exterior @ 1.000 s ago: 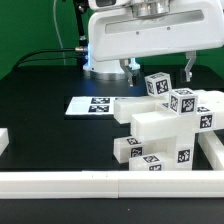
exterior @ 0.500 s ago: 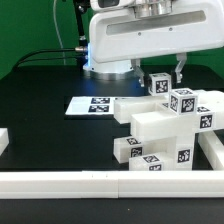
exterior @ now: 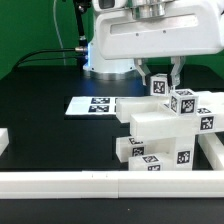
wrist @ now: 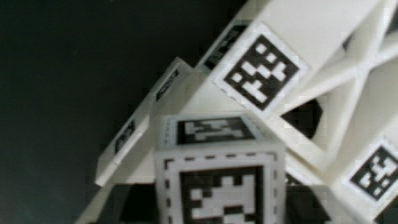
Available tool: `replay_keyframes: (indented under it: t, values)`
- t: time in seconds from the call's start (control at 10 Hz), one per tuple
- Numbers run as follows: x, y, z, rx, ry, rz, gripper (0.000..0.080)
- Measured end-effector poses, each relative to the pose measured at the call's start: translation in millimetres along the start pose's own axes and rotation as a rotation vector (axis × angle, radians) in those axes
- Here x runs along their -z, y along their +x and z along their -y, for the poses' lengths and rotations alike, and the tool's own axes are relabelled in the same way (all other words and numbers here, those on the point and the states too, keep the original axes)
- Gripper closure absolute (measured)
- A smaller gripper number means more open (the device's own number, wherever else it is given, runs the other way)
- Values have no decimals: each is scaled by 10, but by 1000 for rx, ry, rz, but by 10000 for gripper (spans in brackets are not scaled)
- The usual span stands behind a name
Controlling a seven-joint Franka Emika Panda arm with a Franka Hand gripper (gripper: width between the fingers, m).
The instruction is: Assemble chair
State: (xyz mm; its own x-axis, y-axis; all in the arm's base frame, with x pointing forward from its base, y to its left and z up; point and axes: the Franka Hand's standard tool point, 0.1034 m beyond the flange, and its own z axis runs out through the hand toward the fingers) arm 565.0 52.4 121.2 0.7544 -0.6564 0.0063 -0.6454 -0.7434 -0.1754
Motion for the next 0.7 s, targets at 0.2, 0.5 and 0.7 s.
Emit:
replay_keyframes:
  t: [0.2, 0.5, 0.7]
  values:
    - [-1, 10, 7, -210, 9, -7, 516]
    - [-1, 43, -31, -544, 18, 4, 515]
    - [-3, 37, -18, -669, 21, 5, 515]
